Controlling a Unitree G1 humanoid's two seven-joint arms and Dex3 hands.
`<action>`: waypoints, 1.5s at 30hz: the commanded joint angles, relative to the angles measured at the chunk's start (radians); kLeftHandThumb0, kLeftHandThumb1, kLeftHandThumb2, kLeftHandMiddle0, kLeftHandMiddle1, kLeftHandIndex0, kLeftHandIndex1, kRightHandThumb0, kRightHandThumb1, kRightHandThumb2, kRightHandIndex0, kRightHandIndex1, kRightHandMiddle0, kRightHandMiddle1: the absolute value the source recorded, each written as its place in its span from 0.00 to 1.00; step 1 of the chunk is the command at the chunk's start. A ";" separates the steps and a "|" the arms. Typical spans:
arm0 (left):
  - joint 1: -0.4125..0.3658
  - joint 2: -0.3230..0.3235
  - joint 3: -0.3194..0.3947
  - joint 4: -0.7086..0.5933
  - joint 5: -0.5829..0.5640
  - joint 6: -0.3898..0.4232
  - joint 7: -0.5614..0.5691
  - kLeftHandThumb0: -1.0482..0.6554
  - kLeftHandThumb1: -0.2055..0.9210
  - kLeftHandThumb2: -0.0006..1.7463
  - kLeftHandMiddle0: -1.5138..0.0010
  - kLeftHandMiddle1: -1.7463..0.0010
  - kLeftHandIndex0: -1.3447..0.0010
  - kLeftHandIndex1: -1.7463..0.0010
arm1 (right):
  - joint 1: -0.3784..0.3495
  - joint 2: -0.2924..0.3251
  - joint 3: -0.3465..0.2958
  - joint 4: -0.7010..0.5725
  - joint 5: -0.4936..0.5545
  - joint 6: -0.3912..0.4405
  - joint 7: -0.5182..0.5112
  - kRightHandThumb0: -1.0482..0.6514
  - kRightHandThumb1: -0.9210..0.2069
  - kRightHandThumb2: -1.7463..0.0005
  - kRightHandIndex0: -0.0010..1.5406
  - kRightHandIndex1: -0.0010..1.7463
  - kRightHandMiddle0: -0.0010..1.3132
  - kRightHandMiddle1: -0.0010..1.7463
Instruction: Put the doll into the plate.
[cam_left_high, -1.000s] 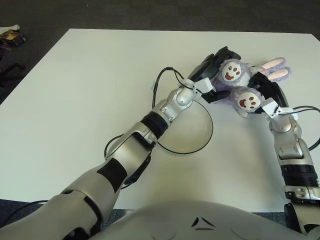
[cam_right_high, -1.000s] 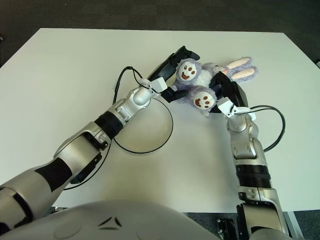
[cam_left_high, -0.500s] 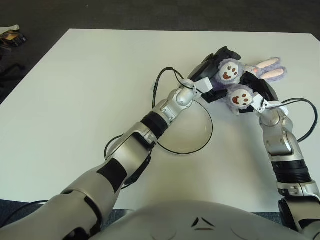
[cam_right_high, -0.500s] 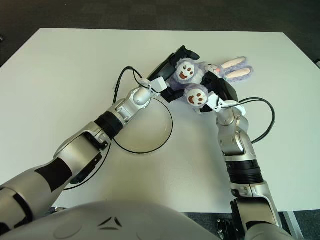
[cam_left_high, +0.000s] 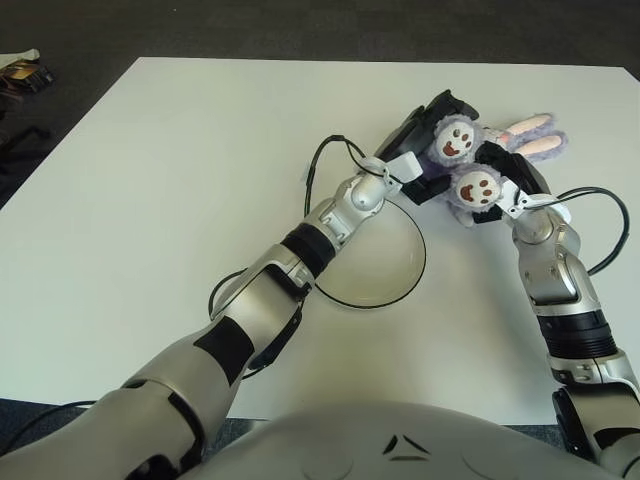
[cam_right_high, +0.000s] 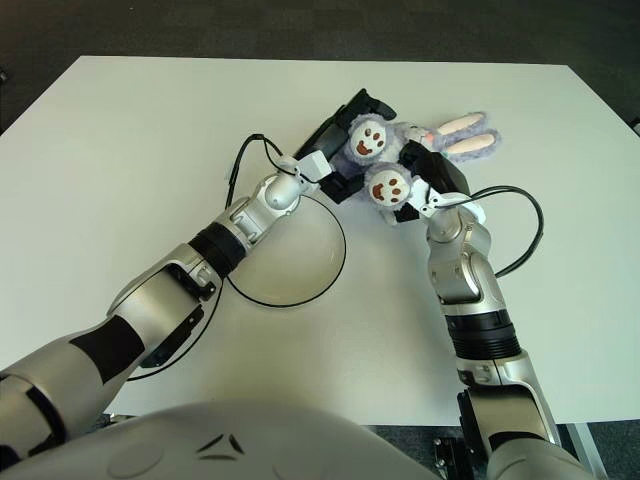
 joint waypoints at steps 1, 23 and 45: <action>-0.075 -0.301 0.019 0.040 -0.032 -0.040 -0.006 0.75 0.24 0.86 0.92 0.09 0.72 0.05 | -0.020 -0.007 0.038 -0.002 -0.003 -0.011 0.038 0.61 0.51 0.26 0.31 1.00 0.35 1.00; -0.092 -0.281 0.064 0.118 -0.086 -0.059 -0.038 0.94 0.30 0.88 0.50 0.00 0.30 0.00 | 0.053 -0.081 -0.012 0.130 0.028 -0.170 -0.009 0.61 0.60 0.20 0.36 1.00 0.41 1.00; -0.203 -0.193 0.182 0.221 -0.107 -0.068 0.044 0.94 0.29 0.89 0.49 0.00 0.20 0.00 | 0.047 -0.084 -0.121 0.068 0.127 -0.275 -0.029 0.61 0.76 0.09 0.46 1.00 0.50 0.99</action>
